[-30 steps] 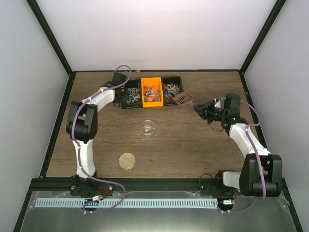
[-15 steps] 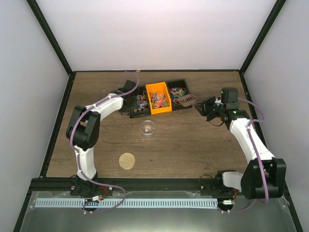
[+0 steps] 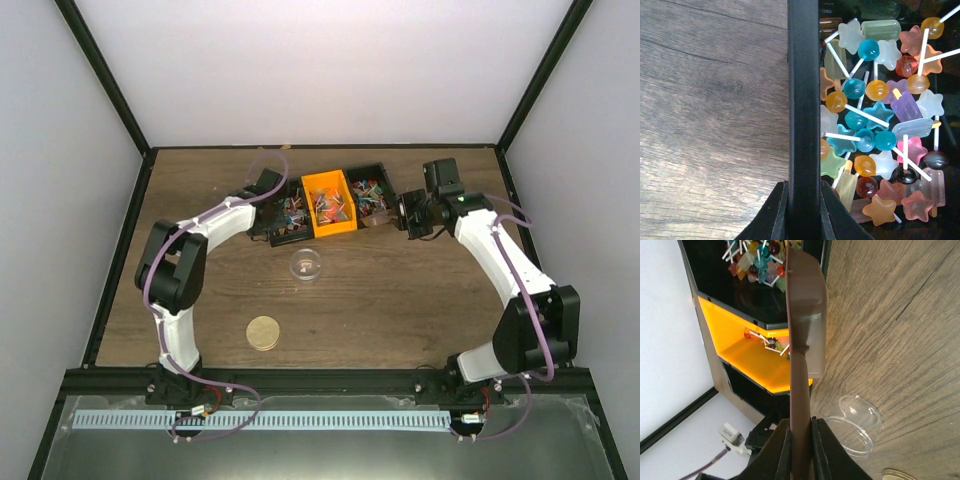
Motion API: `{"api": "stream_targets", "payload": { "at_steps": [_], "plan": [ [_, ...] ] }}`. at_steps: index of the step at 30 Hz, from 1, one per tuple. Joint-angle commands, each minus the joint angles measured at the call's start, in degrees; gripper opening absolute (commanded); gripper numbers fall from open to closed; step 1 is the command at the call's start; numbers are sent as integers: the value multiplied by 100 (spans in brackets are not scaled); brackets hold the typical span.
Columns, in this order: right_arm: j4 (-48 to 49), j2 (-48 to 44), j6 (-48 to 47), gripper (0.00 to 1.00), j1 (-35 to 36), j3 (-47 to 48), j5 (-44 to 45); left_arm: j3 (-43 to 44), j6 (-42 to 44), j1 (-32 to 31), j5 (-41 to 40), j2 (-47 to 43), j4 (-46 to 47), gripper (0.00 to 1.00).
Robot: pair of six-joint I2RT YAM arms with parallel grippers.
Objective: Pack the candies
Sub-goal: Move the storage box to the center of the board, then scoop the fake candies from the storage box.
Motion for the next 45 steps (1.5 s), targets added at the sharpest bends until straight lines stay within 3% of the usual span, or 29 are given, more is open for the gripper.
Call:
{"api": "stream_targets", "payload": {
  "at_steps": [1, 10, 27, 35, 45],
  "plan": [
    [-712, 302, 216, 1, 52, 564, 541, -299, -200, -25, 888, -9, -92, 6],
    [-643, 550, 444, 1, 80, 637, 590, -344, -58, -23, 952, 39, 5, 6],
    [-688, 2253, 437, 1, 167, 1532, 454, -221, 180, -27, 1156, 278, -41, 4],
    [1052, 2612, 38, 1, 106, 793, 71, -232, 299, -23, 1273, 283, -97, 4],
    [3822, 1631, -559, 1, -11, -1152, -305, -30, 141, -27, 1347, 348, -154, 4]
  ]
}}
